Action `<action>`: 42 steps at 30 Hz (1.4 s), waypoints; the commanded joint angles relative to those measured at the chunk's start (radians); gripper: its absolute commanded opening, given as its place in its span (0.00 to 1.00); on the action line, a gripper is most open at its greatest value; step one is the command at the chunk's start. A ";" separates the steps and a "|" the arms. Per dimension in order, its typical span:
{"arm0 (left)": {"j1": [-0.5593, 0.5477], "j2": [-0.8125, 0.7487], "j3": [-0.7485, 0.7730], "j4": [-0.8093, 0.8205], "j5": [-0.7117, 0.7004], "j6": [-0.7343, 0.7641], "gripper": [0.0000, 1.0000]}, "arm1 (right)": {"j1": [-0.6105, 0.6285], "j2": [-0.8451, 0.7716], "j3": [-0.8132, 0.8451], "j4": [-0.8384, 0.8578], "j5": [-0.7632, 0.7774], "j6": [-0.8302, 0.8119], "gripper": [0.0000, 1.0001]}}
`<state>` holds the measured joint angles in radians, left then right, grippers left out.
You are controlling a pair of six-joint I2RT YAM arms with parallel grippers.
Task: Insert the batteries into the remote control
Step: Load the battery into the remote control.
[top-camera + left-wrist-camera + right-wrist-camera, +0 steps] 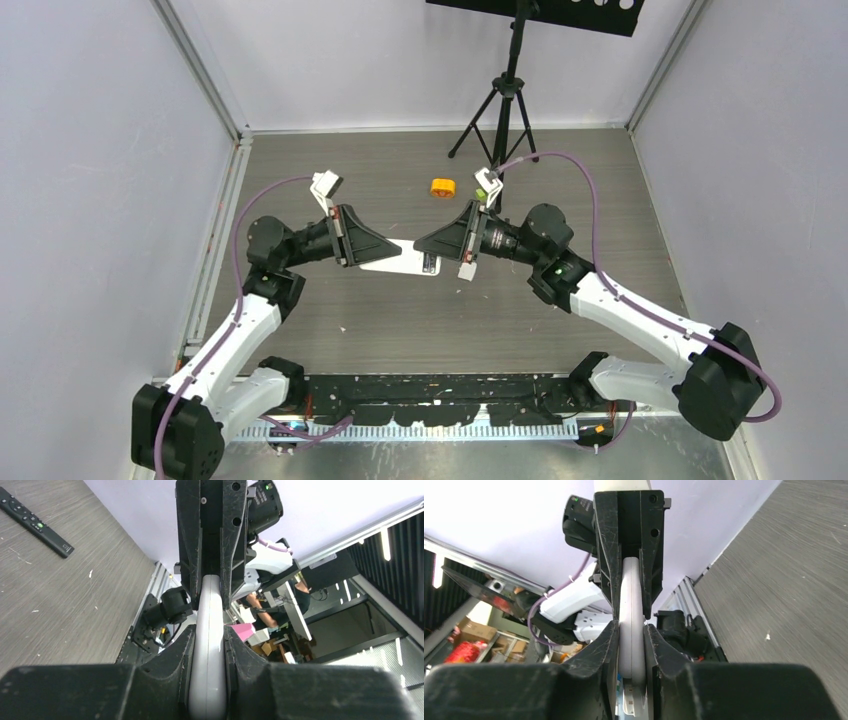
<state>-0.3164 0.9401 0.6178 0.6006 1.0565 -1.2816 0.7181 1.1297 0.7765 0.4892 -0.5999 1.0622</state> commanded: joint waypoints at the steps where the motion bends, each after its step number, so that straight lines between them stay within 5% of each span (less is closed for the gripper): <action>1: -0.004 -0.011 0.025 0.104 -0.062 -0.091 0.12 | 0.018 0.006 -0.011 0.129 0.089 0.090 0.16; 9: -0.004 -0.061 -0.042 0.076 -0.314 -0.193 0.59 | 0.056 -0.001 -0.058 0.144 0.386 0.138 0.11; 12: -0.004 -0.080 -0.070 0.081 -0.376 -0.205 0.70 | 0.071 0.016 -0.068 0.149 0.471 0.138 0.11; 22: -0.012 -0.110 -0.156 0.134 -0.519 -0.198 0.75 | 0.114 0.072 -0.081 0.177 0.693 0.213 0.10; 33: -0.012 -0.091 -0.181 0.143 -0.572 -0.155 0.43 | 0.191 0.137 -0.046 0.172 0.703 0.222 0.10; 36: -0.010 -0.084 -0.181 0.121 -0.576 -0.136 0.22 | 0.194 0.117 -0.036 0.088 0.703 0.207 0.11; 39: -0.010 -0.087 -0.175 0.065 -0.575 -0.091 0.01 | 0.192 0.077 -0.029 -0.016 0.715 0.161 0.24; 42: -0.010 -0.095 -0.168 -0.029 -0.575 -0.018 0.00 | 0.187 0.022 0.014 -0.197 0.740 0.069 0.51</action>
<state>-0.3267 0.8616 0.4274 0.6296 0.4831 -1.4597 0.9024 1.2278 0.7212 0.5514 0.0807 1.2663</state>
